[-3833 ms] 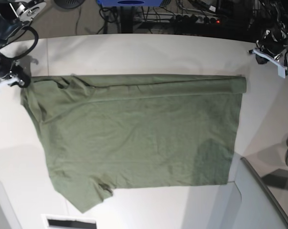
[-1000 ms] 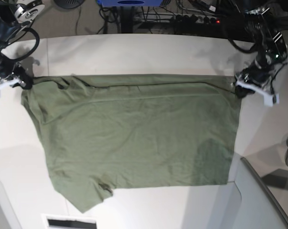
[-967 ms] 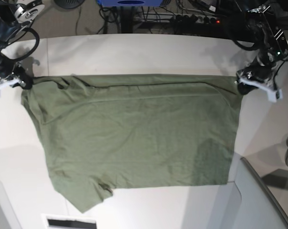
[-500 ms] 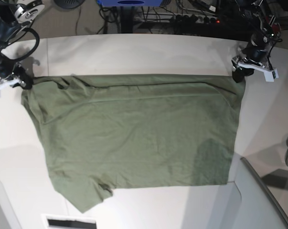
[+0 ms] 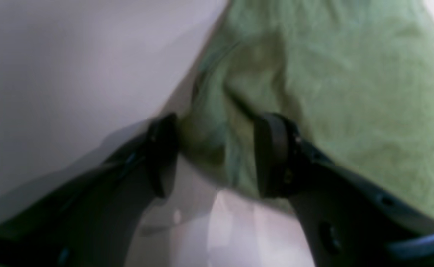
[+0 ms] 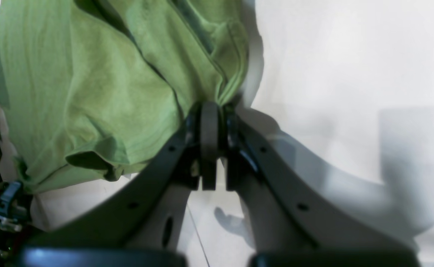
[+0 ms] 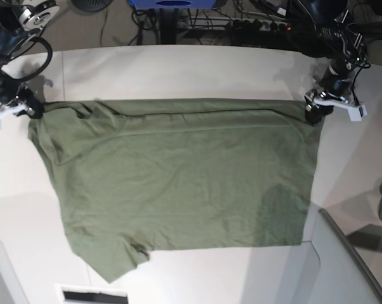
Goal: Layout the t-shirt on the table in an organized manner, then fold the t-shirt properly
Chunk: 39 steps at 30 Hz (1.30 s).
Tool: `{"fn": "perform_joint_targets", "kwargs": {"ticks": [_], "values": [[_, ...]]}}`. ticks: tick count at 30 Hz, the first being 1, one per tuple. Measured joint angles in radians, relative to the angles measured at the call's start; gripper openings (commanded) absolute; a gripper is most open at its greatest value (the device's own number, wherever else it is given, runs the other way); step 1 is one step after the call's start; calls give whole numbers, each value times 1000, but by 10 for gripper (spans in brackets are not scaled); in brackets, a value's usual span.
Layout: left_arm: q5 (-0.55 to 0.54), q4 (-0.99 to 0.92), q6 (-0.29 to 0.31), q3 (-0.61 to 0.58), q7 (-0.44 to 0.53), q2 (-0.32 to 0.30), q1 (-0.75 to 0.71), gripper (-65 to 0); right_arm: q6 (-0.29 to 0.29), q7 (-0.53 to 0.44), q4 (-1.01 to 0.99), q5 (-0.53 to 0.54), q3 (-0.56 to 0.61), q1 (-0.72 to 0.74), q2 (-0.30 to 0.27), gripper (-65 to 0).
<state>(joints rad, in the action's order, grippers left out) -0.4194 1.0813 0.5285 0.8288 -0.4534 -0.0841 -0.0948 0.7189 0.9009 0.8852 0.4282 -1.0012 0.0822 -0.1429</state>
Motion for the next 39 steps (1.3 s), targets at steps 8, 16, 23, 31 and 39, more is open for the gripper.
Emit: {"fn": "perform_joint_targets", "kwargs": {"ticks": [8,16,23,31,39], "values": [[-5,-28,3,2,16,0,15,-477,1,4,-4,1,5,0,-8,-650],[0,-27,0,2,-11,1,14,-650,1,9,-3,-1,5,3,-9,-650],[27,73,-13,4,-131,10,8,-650,1,13,-2,-1,5,6,-9,-650],[27,203,-16,7,-232,10,11,-650,-24,166,174,-85,6,-3,9,-650],[26,263,-67,-2,-266,18,34,-650,-24,266,371,-90,30,23,58,-650]]}}
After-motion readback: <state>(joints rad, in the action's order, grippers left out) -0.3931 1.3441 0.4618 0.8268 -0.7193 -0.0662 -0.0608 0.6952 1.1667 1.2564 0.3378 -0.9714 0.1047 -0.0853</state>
